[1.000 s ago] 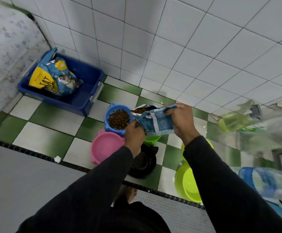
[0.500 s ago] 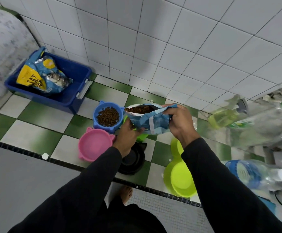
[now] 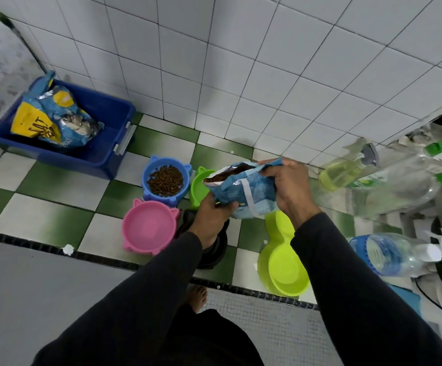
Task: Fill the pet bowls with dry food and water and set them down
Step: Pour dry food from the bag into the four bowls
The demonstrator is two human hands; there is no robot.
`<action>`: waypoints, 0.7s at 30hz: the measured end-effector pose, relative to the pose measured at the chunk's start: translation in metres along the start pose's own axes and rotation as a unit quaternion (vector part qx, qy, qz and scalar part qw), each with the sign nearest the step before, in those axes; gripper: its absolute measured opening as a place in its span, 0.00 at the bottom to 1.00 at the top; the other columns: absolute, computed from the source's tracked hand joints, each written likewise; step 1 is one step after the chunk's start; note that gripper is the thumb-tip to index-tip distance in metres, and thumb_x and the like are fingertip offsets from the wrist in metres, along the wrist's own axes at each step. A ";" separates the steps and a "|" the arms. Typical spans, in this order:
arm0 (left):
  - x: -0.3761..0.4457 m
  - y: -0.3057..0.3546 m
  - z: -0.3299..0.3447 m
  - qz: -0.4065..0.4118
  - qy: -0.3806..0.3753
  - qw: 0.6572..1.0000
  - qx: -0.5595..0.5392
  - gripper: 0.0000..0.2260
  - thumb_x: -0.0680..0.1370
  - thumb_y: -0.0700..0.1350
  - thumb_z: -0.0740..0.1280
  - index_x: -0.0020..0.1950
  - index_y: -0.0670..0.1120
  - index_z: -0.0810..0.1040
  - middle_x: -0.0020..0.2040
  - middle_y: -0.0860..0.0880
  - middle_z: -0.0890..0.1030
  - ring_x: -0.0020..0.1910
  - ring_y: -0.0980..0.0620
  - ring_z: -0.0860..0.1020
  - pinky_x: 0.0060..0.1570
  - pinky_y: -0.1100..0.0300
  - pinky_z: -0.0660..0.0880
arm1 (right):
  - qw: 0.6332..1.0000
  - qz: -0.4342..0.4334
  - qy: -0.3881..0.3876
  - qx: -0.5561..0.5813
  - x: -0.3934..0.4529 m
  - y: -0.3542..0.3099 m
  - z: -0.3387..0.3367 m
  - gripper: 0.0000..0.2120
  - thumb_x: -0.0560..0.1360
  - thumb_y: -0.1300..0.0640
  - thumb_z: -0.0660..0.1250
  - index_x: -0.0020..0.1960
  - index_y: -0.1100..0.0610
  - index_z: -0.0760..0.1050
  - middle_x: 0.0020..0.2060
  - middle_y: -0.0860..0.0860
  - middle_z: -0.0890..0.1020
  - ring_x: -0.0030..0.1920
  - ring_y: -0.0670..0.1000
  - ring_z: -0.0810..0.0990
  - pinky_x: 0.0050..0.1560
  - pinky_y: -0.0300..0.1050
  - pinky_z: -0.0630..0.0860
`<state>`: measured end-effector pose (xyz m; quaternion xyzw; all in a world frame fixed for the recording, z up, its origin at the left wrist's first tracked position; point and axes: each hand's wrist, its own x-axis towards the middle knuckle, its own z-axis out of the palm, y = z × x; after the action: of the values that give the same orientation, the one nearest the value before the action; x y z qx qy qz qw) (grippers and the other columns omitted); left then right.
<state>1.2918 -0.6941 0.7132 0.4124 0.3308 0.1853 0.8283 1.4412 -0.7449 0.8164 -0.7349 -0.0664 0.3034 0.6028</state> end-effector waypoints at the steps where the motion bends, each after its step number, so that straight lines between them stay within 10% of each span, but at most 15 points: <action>1: 0.000 -0.001 0.002 -0.003 -0.003 1.000 -0.009 0.20 0.81 0.31 0.66 0.72 0.44 0.72 0.69 0.40 0.79 0.69 0.39 0.77 0.66 0.44 0.76 | 1.000 -0.006 0.011 -0.013 -0.001 0.000 -0.001 0.12 0.64 0.74 0.68 0.37 0.60 0.85 0.38 0.58 0.86 0.37 0.57 0.84 0.44 0.54 0.83; 14: 0.001 -0.017 0.023 -0.085 0.014 0.991 -0.099 0.19 0.85 0.30 0.56 0.75 0.40 0.68 0.58 0.47 0.82 0.51 0.55 0.84 0.49 0.59 0.81 | 0.983 -0.061 0.067 -0.159 -0.017 0.006 -0.010 0.15 0.64 0.72 0.69 0.32 0.52 0.85 0.34 0.50 0.86 0.38 0.52 0.84 0.43 0.51 0.85; 21: 0.003 -0.015 0.042 -0.088 0.056 0.990 -0.097 0.18 0.85 0.33 0.57 0.74 0.43 0.69 0.63 0.44 0.80 0.57 0.48 0.80 0.50 0.55 0.81 | 0.970 -0.081 0.055 -0.220 -0.008 -0.004 -0.015 0.13 0.66 0.71 0.68 0.37 0.55 0.86 0.41 0.55 0.86 0.45 0.57 0.85 0.48 0.55 0.84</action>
<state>1.3238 -0.7250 0.7190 0.2883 0.3924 0.1656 0.8576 1.4433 -0.7602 0.8246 -0.8575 -0.1573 0.1904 0.4513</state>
